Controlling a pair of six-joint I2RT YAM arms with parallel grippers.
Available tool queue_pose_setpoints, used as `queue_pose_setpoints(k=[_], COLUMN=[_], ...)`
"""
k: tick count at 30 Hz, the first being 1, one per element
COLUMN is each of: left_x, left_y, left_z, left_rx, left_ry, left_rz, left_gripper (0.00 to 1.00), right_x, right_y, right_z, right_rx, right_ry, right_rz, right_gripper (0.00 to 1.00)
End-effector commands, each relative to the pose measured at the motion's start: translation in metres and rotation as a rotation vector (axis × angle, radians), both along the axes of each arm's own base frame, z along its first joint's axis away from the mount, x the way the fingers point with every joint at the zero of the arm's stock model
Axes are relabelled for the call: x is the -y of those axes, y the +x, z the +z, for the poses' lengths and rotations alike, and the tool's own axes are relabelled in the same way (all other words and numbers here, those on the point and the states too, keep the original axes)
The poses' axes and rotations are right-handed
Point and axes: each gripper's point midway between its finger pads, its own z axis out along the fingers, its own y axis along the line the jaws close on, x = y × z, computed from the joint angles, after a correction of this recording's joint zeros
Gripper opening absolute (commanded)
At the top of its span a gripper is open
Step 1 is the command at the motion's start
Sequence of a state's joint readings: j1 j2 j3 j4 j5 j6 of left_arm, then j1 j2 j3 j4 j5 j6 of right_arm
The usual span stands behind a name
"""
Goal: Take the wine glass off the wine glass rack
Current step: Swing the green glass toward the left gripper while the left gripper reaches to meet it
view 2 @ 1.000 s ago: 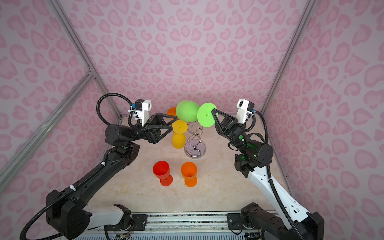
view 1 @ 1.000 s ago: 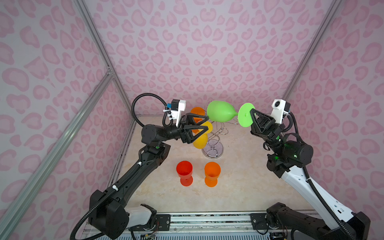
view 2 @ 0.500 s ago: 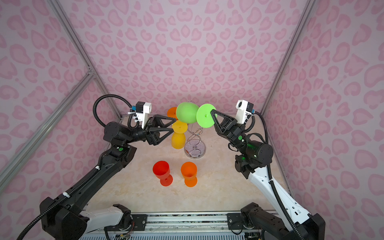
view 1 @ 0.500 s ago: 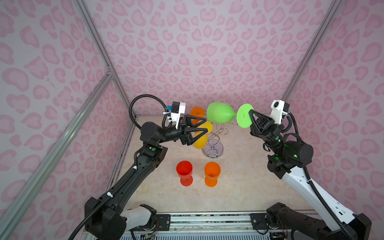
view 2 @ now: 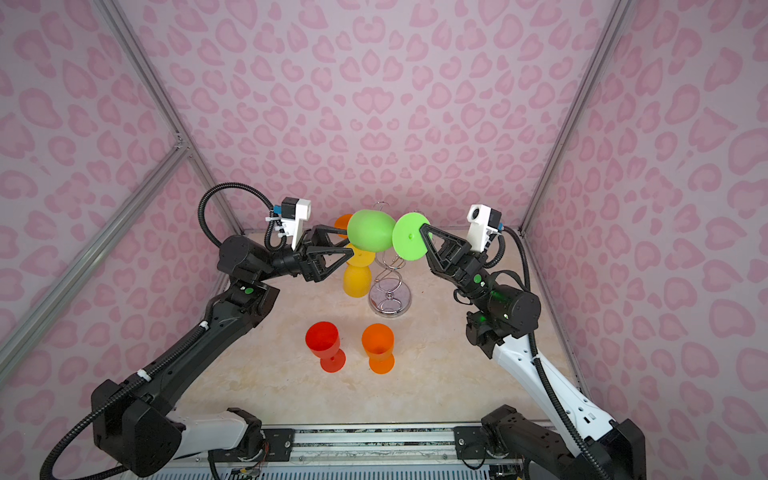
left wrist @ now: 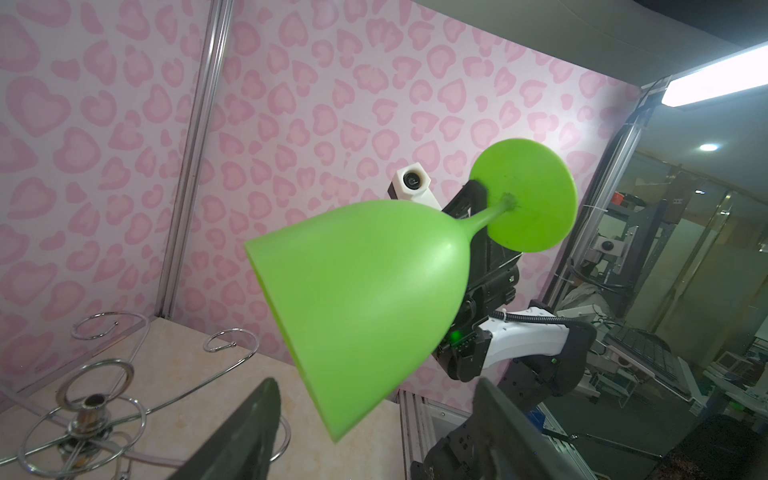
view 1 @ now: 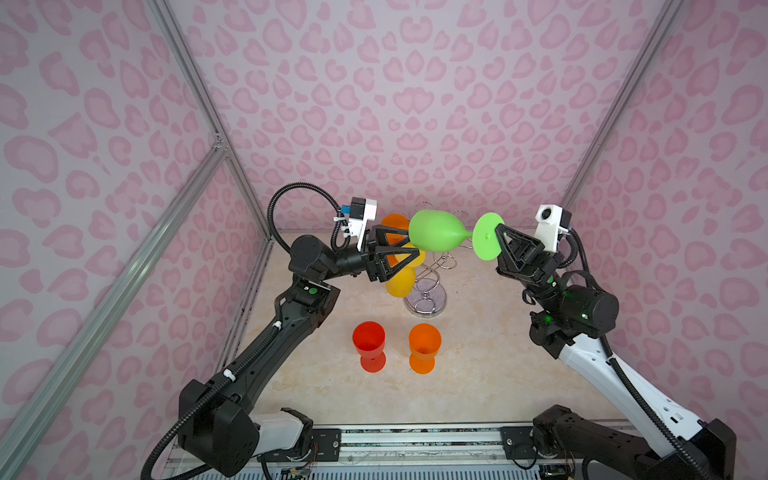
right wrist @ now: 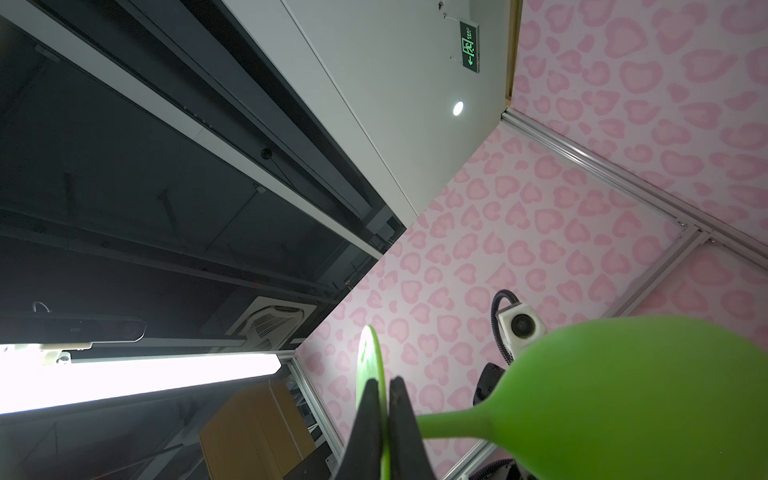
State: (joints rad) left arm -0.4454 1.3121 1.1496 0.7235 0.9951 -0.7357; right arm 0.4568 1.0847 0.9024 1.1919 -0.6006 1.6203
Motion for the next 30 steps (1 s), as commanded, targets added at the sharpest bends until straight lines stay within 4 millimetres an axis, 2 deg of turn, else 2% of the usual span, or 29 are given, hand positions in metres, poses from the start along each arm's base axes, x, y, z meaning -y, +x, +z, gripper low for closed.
queue_pose_setpoints(k=[1, 6, 14, 17, 21, 27, 30], left_x=[-0.002, -0.006, -0.014, -0.015, -0.017, -0.018, -0.016], left_y=[-0.012, -0.026, -0.042, -0.052, -0.068, -0.092, -0.099], left_z=[0.016, 0.023, 0.034, 0.042, 0.051, 0.064, 0.06], left_rx=[0.047, 0.069, 0.09, 0.103, 0.127, 0.156, 0.162], left_ry=[-0.035, -0.047, -0.075, -0.089, -0.105, -0.111, -0.073], left_rz=[-0.024, -0.033, -0.032, -0.045, -0.066, -0.101, -0.105], left_gripper=[0.72, 0.55, 0.18, 0.11, 0.02, 0.02, 0.02], right_x=[0.004, 0.004, -0.002, -0.006, -0.011, -0.011, -0.004], right_y=[-0.004, 0.003, 0.009, 0.013, 0.016, 0.018, 0.027], right_z=[0.002, -0.006, -0.015, -0.024, -0.036, -0.05, -0.066], right_rx=[0.021, 0.001, -0.016, -0.035, -0.056, -0.065, -0.088], right_ry=[0.055, 0.082, 0.055, 0.024, -0.027, -0.118, -0.27], right_rz=[0.03, 0.046, 0.048, 0.037, 0.018, -0.033, -0.164], right_gripper=[0.0, 0.0, 0.0, 0.0, 0.09, 0.36, 0.49])
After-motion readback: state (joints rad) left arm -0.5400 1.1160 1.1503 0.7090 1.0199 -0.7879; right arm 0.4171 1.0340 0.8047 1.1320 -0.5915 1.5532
